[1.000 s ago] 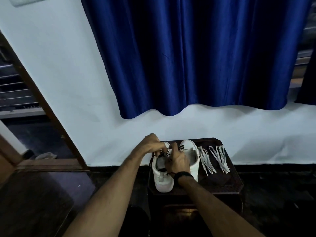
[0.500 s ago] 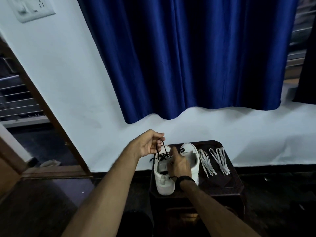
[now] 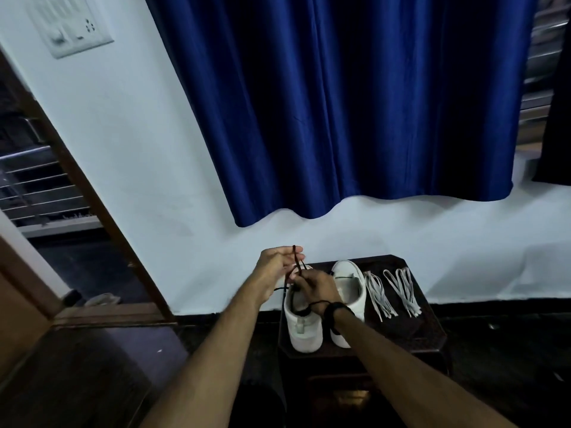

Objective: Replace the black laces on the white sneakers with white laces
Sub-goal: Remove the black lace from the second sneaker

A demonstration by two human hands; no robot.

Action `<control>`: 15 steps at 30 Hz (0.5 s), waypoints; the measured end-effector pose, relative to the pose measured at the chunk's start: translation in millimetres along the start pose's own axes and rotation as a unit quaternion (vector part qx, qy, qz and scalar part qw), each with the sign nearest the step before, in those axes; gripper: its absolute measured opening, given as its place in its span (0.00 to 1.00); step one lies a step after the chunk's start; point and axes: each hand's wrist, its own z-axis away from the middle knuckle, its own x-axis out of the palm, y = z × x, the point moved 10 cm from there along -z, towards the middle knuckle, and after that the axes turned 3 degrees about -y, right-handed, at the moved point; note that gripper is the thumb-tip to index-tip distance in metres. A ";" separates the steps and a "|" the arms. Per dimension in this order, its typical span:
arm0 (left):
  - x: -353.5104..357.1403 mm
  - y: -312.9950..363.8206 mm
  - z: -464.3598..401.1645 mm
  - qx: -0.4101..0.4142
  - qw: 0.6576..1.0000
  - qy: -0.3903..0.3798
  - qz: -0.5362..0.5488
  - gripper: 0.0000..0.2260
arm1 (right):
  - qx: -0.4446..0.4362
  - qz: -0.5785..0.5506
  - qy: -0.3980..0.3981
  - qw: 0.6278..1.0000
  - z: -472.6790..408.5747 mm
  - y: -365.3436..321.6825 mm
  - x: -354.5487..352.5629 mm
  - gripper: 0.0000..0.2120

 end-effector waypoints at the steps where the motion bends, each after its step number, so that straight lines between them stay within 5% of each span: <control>1: -12.0 -4.6 2.2 0.021 0.995 0.063 -0.067 0.15 | 0.008 -0.020 0.020 1.000 -2.4 3.1 -5.7 0.17; 2: -18.0 -13.4 6.5 0.032 0.987 0.100 -0.124 0.16 | 0.018 -0.040 0.036 0.998 -5.0 6.2 -12.0 0.18; 6: 4.6 -70.3 16.0 0.078 0.938 0.043 -0.336 0.23 | 0.042 -0.103 0.038 0.993 -10.5 -7.6 -35.4 0.18; 10: -0.8 -79.3 20.9 0.144 0.905 0.157 -0.369 0.27 | 0.050 -0.165 0.085 0.981 -26.1 -25.6 -73.1 0.18; 15: 5.6 -68.6 23.3 0.155 0.868 0.181 -0.436 0.25 | 0.072 -0.171 0.112 0.976 -37.7 -31.3 -129.3 0.21</control>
